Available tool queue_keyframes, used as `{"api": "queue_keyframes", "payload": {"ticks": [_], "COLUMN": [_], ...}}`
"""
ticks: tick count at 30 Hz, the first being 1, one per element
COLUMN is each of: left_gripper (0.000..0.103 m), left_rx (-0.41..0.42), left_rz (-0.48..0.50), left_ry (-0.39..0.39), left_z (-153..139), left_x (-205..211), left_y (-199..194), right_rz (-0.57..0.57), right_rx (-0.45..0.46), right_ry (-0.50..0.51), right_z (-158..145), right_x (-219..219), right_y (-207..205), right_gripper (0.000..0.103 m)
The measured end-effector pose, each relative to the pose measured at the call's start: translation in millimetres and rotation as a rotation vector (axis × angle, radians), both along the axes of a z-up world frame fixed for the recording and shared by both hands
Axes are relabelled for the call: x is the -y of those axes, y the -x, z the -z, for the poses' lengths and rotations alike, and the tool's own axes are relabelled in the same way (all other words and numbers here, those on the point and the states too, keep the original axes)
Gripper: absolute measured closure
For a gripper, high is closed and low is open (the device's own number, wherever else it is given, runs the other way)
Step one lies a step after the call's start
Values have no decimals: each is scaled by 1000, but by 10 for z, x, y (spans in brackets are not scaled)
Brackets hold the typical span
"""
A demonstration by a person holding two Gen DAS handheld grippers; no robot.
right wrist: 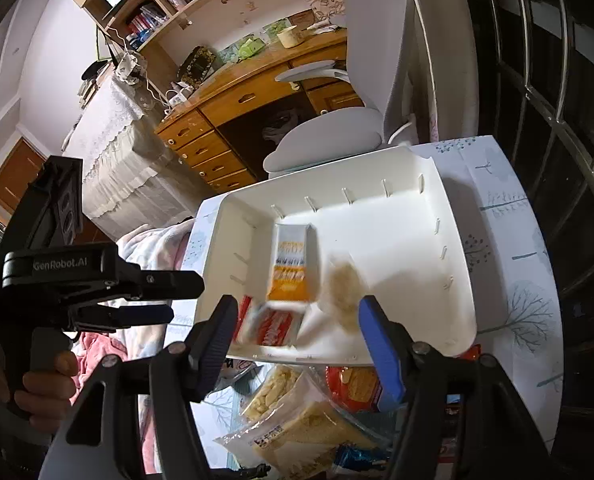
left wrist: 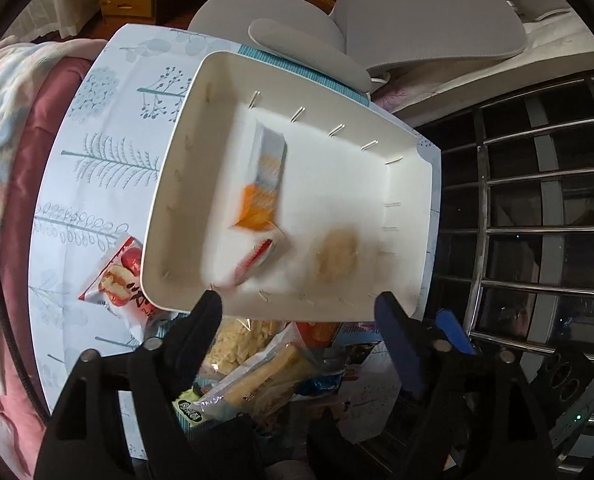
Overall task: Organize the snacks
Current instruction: 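Carry both packets over the white tray and open both grippers to drop them, then withdraw both grippers from the tray back over the table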
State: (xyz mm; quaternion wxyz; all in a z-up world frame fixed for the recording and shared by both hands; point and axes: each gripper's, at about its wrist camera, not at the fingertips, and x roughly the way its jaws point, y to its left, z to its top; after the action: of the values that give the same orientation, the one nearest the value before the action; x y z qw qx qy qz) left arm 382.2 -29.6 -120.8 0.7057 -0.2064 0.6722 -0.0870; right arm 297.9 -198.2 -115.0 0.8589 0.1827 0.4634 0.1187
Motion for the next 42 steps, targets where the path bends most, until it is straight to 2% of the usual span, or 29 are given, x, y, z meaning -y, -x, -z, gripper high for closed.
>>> {"api": "queue_keyframes", "payload": {"ticks": [13,23,31,38,42], "left_gripper": [22,23,23,23,23], "left_rx": [23,45,41,72,86], "left_rz": [-73,-174,-232,-216,-203], "left_ry": [-61,-75,-85,-114,-102], "left_z": [-182,-247,-220,-281,-294], "left_x": [-12,64,56,11,-49], "left_y": [512,1230,1810,2061,2106], "right_rz": [-87,-178,-225,-225,-211], "right_rx": [20,19,-31,-75,-100], "right_ry": [-60,-85,-100,-115,-107], "right_z": [-74,-50,122,239,280], "right_x": [178,326,351,317,261], "right_y": [307,703,951,1104,1167], "right_gripper": [36,36,36,35,35]}}
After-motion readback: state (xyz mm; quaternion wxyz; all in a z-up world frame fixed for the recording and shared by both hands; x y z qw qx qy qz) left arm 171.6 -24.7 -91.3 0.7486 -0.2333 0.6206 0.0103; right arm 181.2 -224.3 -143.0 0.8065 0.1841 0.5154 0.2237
